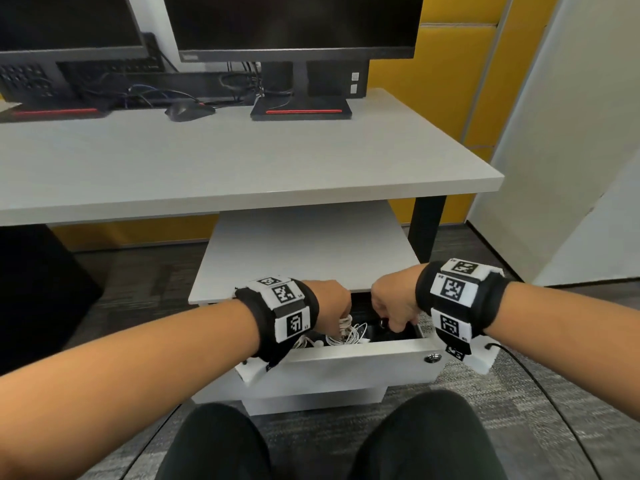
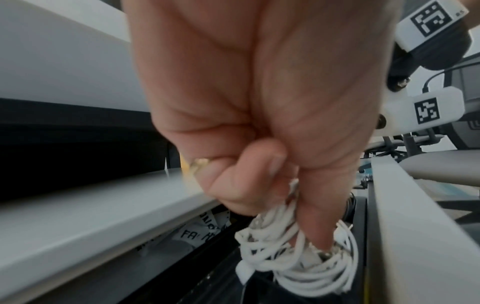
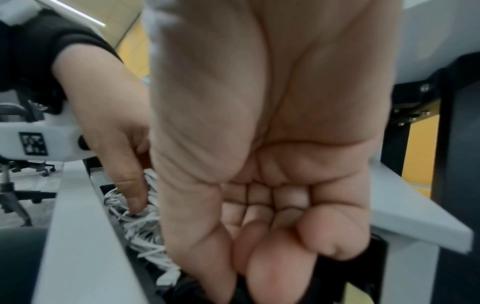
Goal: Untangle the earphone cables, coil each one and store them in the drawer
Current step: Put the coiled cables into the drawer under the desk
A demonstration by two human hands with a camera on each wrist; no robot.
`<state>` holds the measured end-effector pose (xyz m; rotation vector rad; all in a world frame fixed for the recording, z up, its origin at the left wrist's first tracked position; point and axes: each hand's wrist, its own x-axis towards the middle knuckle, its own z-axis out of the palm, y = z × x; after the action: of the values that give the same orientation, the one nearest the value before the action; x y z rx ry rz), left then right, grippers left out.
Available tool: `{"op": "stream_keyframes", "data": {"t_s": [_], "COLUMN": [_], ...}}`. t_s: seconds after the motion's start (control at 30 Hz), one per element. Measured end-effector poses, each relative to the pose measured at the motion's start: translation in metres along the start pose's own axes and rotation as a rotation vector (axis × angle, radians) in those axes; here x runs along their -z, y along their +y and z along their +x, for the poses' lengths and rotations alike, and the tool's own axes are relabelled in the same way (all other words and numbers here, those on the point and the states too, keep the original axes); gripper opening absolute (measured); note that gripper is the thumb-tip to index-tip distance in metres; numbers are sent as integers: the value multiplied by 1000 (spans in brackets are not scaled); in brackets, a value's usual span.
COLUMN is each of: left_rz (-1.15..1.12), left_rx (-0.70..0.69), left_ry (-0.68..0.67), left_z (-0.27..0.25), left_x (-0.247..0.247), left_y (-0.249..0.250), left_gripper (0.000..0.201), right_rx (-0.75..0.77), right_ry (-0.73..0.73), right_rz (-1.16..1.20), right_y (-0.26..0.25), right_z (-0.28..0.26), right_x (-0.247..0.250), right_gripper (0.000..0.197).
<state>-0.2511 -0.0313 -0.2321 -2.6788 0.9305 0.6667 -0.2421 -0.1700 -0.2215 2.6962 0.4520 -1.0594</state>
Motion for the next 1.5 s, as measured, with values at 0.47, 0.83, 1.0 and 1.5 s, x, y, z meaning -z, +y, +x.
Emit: {"op": "stream_keyframes", "data": {"t_s": [0.47,0.83,1.0,1.5], "left_rz": [33,140,5,240], "left_rx": [93,65,57,13], "left_ry": [22,-103,-102,-154], "left_z": [2,1,1,-2], "left_x": [-7,-7,-14,-23], "left_y": [5,4,-5,-16], "left_gripper": [18,37,58,36], "right_rx": [-27,5,25,-30], "right_ry": [-136,-68,-33,-84], "right_rz": [-19,105,76,78], "right_y": [-3,-2,-1,3], "right_z": [1,-2,4,9], "right_x": [-8,-13,-17,-12], "right_gripper": [8,20,7,13]}}
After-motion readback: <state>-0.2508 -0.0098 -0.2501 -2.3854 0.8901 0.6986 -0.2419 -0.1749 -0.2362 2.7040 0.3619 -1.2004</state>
